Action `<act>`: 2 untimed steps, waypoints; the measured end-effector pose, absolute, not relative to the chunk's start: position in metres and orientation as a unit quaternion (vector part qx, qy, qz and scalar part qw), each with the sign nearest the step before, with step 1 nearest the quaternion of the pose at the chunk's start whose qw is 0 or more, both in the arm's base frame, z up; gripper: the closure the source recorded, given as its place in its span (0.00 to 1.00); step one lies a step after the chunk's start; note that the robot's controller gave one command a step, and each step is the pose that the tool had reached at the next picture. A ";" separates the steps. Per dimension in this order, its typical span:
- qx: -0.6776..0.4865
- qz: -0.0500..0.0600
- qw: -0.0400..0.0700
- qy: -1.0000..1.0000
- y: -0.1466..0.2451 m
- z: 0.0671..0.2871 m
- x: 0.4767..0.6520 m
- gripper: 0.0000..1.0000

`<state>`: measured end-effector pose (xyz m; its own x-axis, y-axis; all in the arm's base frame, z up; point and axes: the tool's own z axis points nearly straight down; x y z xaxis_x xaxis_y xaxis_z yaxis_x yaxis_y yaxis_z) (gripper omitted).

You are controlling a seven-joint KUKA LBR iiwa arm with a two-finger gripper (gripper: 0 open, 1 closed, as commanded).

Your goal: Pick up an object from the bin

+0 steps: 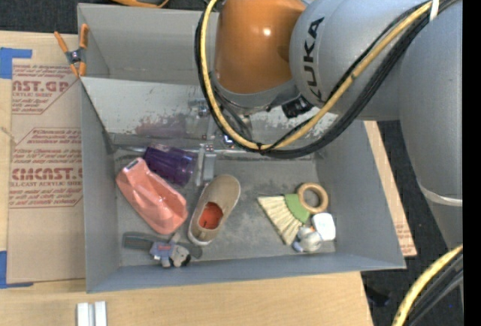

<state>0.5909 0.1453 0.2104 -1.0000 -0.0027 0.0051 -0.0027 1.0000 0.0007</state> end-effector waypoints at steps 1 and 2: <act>0.000 -0.001 -0.001 -1.000 0.144 0.216 0.592 0.00; 0.060 -0.001 -0.002 -0.998 0.113 0.138 0.585 0.00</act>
Offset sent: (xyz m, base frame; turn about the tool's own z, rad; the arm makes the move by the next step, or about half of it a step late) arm -0.0095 -0.0465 -0.1082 -0.1672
